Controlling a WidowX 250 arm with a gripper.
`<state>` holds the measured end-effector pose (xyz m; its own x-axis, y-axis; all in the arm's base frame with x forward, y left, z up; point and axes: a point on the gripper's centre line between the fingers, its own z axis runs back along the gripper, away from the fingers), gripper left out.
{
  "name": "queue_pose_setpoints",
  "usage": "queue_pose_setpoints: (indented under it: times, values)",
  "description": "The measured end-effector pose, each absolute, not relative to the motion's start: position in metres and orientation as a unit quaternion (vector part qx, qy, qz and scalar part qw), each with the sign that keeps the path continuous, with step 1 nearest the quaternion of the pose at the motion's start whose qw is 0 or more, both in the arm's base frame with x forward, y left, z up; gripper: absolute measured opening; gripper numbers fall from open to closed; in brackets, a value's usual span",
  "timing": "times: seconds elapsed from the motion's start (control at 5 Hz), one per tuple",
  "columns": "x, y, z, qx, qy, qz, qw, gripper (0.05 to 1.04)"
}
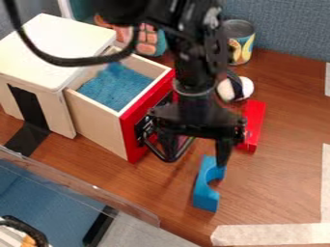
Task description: Pick up the blue object from the draw
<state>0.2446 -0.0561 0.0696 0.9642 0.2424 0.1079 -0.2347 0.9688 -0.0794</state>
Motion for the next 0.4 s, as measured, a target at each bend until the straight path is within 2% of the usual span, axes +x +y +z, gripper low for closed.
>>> queue_pose_setpoints:
  times: [0.2, 0.4]
  values:
    - [0.247, -0.043, 0.092, -0.024, -0.081, 0.132, 0.988, 1.003]
    - [0.245, -0.02, 0.127, -0.012, -0.105, 0.152, 0.983, 1.001]
